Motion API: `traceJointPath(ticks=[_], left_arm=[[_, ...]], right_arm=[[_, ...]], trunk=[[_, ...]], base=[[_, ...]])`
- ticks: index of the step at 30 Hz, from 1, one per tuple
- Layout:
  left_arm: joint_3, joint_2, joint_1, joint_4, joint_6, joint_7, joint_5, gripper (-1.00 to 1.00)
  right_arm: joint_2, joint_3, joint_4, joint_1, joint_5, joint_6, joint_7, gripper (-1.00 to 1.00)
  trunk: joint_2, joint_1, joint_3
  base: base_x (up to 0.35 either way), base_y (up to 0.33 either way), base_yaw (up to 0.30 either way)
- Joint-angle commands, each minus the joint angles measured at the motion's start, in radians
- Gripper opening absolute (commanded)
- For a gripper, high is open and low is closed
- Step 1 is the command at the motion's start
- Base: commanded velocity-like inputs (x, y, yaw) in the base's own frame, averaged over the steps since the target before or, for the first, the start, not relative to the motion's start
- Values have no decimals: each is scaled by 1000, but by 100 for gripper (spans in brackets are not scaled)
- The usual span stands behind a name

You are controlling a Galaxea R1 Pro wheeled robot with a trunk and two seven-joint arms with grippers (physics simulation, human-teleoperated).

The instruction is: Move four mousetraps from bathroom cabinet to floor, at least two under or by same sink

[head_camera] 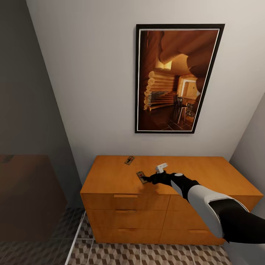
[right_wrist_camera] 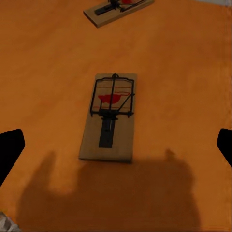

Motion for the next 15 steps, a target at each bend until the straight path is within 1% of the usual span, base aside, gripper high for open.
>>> traceJointPath(ticks=[1,5,9,15], left_arm=[[-8,-1,-2,5,-8,1,8,100],[-8,-1,-1,5,-8,1,8,100],[-8,-1,-2,5,-8,1,8,100],[-8,-1,-2,5,-8,1,8,100]], right_arm=[[0,3,0,-1,4,-2,-15,100],[2,3,0,0,-4,-2,-70,100],[6,4,0,1,-8,-2,-106,100],[10,4,0,1,-9,-2,-122,100]], trunk=[[-2,1,-2],[-2,1,-2],[-2,1,-2],[-2,1,-2]], base=[[0,0,0],[0,0,0],[0,0,0],[0,0,0]])
